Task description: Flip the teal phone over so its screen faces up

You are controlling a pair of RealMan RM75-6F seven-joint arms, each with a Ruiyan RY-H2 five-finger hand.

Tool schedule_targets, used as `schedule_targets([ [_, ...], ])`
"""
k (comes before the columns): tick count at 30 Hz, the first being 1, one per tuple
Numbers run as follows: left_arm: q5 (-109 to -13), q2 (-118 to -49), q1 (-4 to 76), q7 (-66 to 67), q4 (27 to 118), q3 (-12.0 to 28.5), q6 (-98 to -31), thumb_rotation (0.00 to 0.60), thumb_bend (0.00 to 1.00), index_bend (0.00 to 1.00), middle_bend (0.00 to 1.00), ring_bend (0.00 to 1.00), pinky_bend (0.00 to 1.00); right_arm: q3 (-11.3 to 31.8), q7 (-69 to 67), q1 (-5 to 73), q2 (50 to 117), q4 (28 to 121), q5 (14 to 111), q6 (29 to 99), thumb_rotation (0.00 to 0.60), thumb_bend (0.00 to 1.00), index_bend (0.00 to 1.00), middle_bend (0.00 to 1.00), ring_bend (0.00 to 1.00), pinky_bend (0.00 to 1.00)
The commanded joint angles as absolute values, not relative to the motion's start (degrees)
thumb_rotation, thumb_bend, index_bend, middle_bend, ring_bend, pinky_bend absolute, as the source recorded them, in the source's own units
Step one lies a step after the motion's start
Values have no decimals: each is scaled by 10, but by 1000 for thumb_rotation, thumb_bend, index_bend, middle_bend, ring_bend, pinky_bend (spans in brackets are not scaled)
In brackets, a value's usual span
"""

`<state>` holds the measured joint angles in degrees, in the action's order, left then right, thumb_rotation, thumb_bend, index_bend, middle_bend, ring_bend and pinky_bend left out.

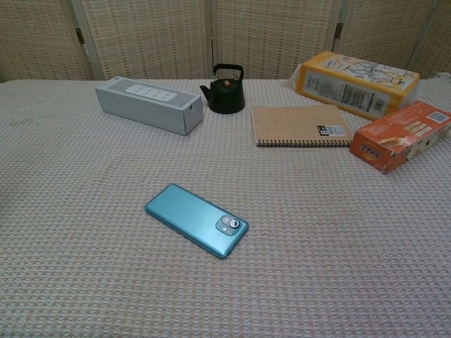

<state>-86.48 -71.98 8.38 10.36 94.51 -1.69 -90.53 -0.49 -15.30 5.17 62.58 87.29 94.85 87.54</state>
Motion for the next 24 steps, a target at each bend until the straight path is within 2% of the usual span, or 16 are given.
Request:
schedule_targets([
  [1, -867, -721, 82, 106, 945, -15, -904, 600, 362, 205, 101, 65, 159, -6, -151, 50, 626, 874, 949, 878, 600, 275, 223, 242, 143, 179],
  [15, -890, -714, 86, 108, 950, -6, -884, 600, 363, 205, 100, 65, 158, -10, -136, 32, 619, 890, 937, 887, 600, 275, 204, 231, 144, 179],
  [24, -945, -710, 160, 112, 959, 18, -812, 600, 363, 217, 101, 66, 157, -9, -134, 33, 615, 893, 946, 892, 600, 275, 204, 230, 144, 179],
])
